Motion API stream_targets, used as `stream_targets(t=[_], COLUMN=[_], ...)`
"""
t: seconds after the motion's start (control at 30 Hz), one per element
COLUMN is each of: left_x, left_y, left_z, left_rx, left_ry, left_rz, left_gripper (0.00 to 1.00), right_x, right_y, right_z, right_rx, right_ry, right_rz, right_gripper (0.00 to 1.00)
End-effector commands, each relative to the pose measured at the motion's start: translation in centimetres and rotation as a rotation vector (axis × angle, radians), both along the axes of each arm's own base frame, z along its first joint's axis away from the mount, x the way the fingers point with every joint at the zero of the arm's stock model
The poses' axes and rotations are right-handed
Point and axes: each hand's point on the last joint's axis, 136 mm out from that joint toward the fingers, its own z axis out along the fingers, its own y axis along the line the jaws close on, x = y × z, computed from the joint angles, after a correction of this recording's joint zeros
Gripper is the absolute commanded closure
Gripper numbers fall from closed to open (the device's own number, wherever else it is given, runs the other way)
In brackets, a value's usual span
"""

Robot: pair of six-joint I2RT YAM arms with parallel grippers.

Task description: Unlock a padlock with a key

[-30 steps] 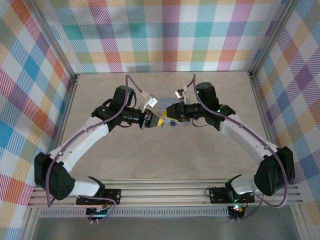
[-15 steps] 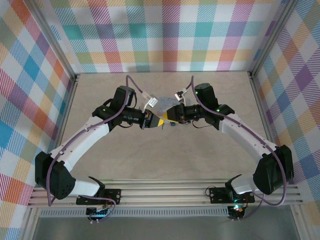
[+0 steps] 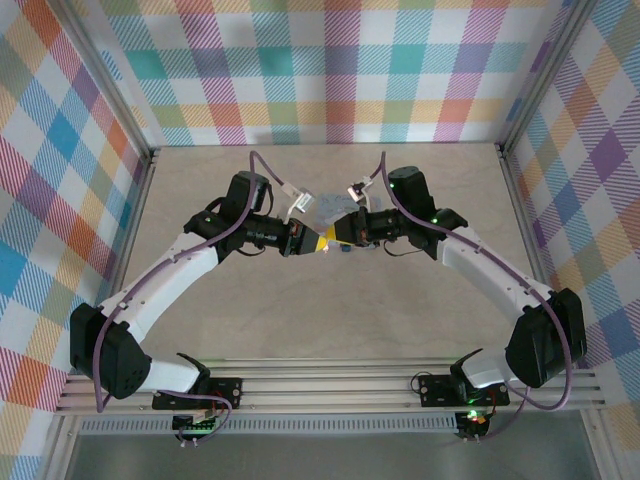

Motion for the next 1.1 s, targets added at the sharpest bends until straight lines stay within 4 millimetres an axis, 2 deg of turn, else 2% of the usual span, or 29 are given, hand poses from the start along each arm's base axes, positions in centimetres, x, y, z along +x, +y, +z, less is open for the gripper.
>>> stream_targets(t=[0.0, 0.1, 0.23, 0.53, 0.77, 1.07], left_x=[1.8, 2.4, 3.2, 2.2, 0.7, 0.2], left_y=[0.6, 1.6, 2.7, 1.5, -0.3, -1.0], left_z=[1.2, 1.5, 3.3, 7.0, 7.1, 6.1], left_rx=[0.001, -0.017, -0.147, -0.451, -0.471, -0.463], left_ry=[-0.042, -0.018, 0.010, 0.104, 0.143, 0.178], left_rz=[0.092, 0.177, 0.272, 0.240, 0.185, 0.161], left_gripper=[0.87, 0.66, 0.56, 0.54, 0.56, 0.60], right_x=[-0.5, 0.0, 0.4, 0.7, 1.0, 1.3], right_y=[0.1, -0.8, -1.3, -1.2, -1.2, -1.3], right_z=[1.2, 2.1, 3.6, 6.8, 8.2, 8.3], right_rx=[-0.005, -0.041, -0.029, 0.066, 0.112, 0.111], right_ry=[-0.078, -0.164, -0.226, -0.311, -0.337, -0.334], right_rz=[0.020, -0.018, -0.025, 0.015, 0.021, -0.002], right_gripper=[1.00, 1.00, 1.00, 1.00, 1.00, 1.00])
